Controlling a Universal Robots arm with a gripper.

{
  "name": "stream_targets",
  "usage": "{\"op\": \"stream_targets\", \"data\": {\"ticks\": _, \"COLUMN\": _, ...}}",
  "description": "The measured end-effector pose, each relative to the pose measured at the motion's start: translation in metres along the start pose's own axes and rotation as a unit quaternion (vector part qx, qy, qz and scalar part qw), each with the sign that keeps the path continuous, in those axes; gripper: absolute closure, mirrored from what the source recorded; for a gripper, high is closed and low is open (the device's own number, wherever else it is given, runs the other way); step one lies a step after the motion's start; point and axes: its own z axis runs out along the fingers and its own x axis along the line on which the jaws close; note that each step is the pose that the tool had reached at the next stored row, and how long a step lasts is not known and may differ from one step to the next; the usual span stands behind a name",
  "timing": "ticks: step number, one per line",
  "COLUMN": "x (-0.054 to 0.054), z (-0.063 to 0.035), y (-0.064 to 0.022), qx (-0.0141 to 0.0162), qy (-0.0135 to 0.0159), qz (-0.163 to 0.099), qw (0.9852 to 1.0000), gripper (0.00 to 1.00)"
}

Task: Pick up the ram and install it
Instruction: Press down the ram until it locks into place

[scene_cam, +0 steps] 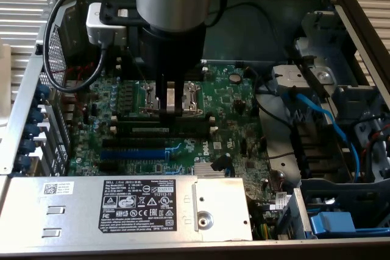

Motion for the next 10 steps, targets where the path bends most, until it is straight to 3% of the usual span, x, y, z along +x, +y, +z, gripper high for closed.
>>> {"op": "stream_targets", "data": {"ticks": 10, "x": 0.0000, "z": 0.0005, "y": 0.0006, "qx": 0.0001, "qy": 0.0000, "qz": 0.000, "qw": 1.0000, "gripper": 0.90}}
